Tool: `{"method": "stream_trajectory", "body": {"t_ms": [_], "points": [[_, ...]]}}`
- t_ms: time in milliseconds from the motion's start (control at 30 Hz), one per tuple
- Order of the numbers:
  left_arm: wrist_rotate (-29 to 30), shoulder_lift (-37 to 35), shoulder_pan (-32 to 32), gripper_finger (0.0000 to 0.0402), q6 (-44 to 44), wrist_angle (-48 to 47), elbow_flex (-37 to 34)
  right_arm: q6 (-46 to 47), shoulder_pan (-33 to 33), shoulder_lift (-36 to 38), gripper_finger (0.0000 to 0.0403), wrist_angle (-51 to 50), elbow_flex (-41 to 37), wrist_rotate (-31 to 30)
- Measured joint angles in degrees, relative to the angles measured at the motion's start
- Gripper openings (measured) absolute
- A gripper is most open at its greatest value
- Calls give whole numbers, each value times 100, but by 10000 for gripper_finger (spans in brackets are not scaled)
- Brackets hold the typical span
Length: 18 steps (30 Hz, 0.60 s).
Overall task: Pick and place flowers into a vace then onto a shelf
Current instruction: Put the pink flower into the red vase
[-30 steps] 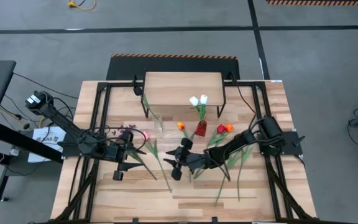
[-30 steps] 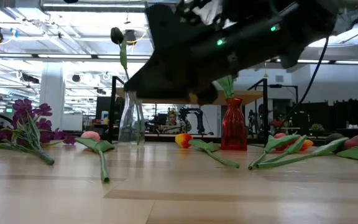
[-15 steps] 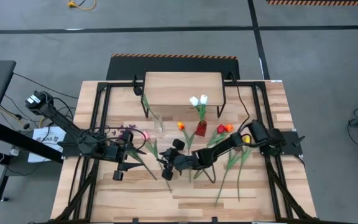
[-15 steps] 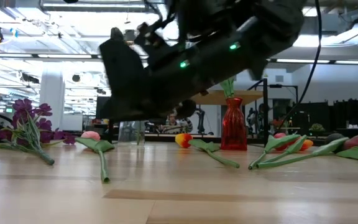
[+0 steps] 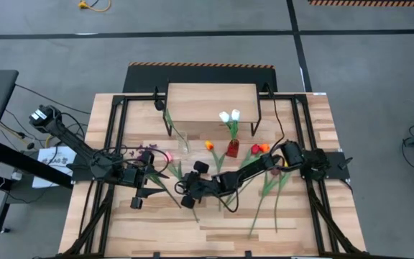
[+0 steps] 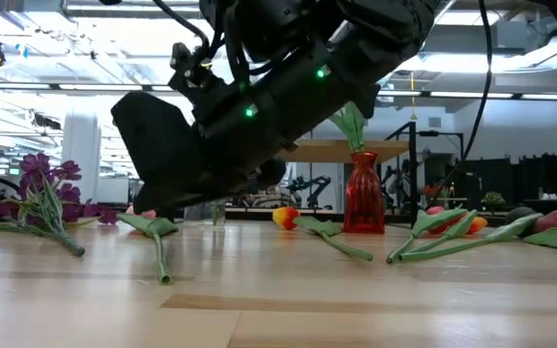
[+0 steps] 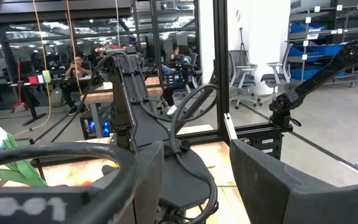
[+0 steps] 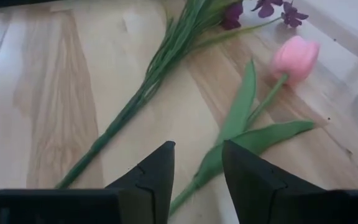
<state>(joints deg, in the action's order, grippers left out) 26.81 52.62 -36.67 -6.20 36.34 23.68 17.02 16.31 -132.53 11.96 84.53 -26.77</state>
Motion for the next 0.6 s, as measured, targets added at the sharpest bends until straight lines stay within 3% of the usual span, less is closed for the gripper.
{"method": "stream_trajectory", "body": {"t_ms": [600], "points": [[4, 0, 0, 174, 0, 4, 0, 779, -305, -376, 143, -146, 76, 928]]}}
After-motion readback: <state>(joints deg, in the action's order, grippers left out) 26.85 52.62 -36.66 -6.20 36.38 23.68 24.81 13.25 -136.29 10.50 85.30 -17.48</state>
